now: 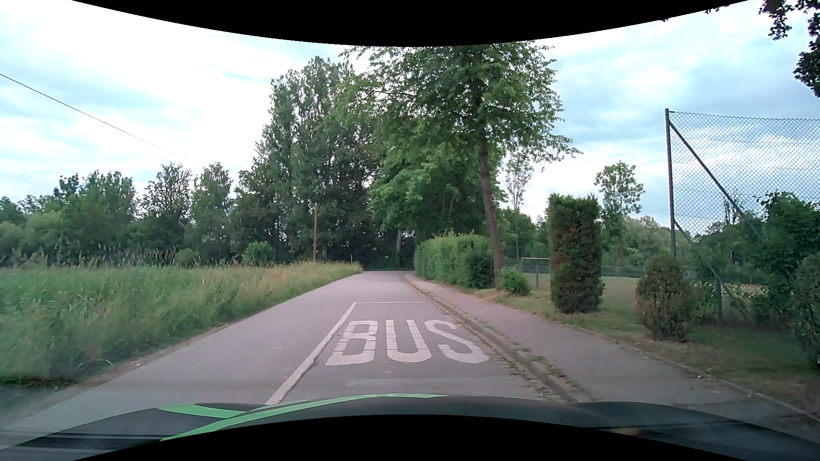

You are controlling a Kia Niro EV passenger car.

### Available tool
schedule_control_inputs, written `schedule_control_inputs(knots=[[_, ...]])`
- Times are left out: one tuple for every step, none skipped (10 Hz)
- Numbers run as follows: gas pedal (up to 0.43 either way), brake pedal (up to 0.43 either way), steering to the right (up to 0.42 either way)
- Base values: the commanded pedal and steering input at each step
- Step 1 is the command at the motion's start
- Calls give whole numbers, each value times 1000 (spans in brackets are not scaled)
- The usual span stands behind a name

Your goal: Follow the waypoints while adhering to traffic rules and regulations

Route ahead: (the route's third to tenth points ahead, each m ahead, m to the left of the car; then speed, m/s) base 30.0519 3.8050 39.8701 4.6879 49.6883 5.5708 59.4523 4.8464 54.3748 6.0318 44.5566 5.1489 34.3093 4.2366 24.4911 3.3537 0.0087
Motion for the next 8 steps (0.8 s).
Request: schedule_control_inputs(knots=[[0,262,-54],[0,268,-54],[0,262,-54],[0,262,-53],[0,268,-53],[0,268,-54],[0,268,-54],[0,268,-54]])
